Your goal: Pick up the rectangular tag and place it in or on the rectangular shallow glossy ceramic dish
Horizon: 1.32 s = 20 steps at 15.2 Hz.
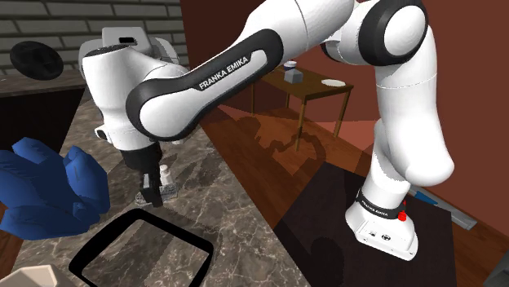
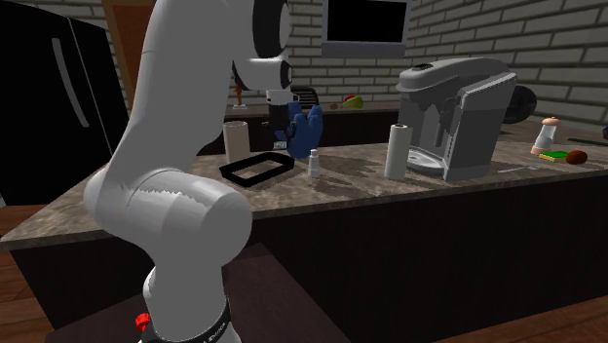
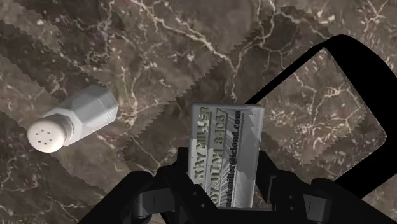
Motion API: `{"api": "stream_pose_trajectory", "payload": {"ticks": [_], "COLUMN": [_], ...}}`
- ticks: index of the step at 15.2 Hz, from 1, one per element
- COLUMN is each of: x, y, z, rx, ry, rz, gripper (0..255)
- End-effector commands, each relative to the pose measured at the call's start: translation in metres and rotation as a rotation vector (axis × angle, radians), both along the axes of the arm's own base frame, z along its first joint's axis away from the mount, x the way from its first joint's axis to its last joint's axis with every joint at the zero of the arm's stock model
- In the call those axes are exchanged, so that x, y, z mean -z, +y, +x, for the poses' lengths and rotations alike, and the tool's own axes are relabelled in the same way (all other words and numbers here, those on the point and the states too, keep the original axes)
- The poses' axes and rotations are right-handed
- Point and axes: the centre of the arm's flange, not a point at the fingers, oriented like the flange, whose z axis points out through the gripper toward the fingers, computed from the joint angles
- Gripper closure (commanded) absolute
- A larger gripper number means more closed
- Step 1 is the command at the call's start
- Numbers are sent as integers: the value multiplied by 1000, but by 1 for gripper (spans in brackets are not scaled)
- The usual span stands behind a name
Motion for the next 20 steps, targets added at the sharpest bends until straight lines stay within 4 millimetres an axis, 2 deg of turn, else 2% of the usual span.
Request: {"api": "stream_pose_trajectory", "payload": {"ticks": [1, 5, 6, 20], "x": [-2, -3, -4, 70], "y": [25, 70, 90, 90], "z": [-13, -41, -53, -53], "rx": [1, 1, 1, 1], "ry": [0, 0, 0, 0], "rz": [0, 0, 0, 0], "gripper": [255, 255, 255, 255]}}
